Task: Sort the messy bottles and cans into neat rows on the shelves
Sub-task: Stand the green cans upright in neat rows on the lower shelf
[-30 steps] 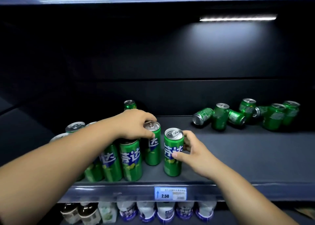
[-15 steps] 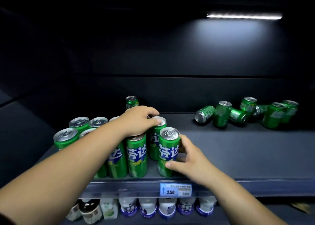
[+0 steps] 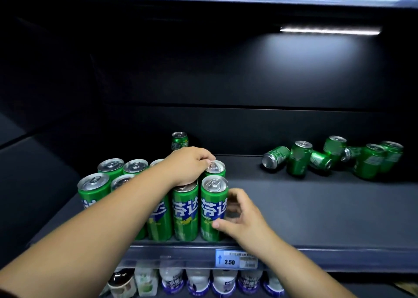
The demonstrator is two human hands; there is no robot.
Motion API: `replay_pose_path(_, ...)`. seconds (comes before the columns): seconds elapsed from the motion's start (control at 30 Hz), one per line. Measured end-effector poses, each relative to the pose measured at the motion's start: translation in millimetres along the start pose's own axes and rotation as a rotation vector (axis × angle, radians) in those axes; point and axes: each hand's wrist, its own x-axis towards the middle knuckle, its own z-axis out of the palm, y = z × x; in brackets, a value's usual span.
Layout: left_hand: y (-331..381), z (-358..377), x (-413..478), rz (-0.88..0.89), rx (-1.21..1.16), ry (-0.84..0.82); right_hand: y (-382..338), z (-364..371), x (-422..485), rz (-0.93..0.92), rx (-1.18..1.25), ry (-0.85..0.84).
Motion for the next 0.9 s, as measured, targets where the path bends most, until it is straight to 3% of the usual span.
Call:
replay_pose_path(0.1,0.1,-0.3,0.2,-0.003,0.002,-0.01,1.3,-3.9,6.3,0.029,-0.078,0.001)
replay_pose_path(0.27,2.8,-0.4,-0.6,-0.005,-0.023,0.005,1.0,-9.9,18.0,0.044,0.134,-0.241)
replay_pose_path(0.9,10.6,-24.9,-7.6,-0.003,0.005,0.159,2.0,-42.7,37.9,0.011,0.071,-0.254)
